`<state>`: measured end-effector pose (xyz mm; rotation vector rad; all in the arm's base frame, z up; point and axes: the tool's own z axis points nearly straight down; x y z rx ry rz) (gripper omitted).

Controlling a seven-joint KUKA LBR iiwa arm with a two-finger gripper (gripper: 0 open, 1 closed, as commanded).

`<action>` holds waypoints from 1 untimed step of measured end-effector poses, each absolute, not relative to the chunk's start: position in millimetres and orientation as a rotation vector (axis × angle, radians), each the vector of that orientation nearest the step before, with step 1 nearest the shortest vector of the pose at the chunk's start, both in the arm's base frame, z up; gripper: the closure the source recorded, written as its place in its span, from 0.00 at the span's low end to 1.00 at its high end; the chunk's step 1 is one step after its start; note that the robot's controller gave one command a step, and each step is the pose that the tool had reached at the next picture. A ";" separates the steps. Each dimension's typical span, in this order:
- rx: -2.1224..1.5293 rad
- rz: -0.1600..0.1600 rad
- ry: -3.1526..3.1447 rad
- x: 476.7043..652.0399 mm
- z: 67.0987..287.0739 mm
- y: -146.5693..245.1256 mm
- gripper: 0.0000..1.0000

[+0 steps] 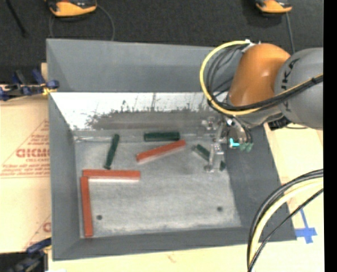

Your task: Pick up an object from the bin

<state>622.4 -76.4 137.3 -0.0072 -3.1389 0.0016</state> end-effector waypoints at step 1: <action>-0.036 0.004 -3.145 644.7 67.2 -128.2 0.00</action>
Offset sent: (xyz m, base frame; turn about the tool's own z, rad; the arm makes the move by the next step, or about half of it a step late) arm 0.0222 -0.0473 -0.0673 0.0122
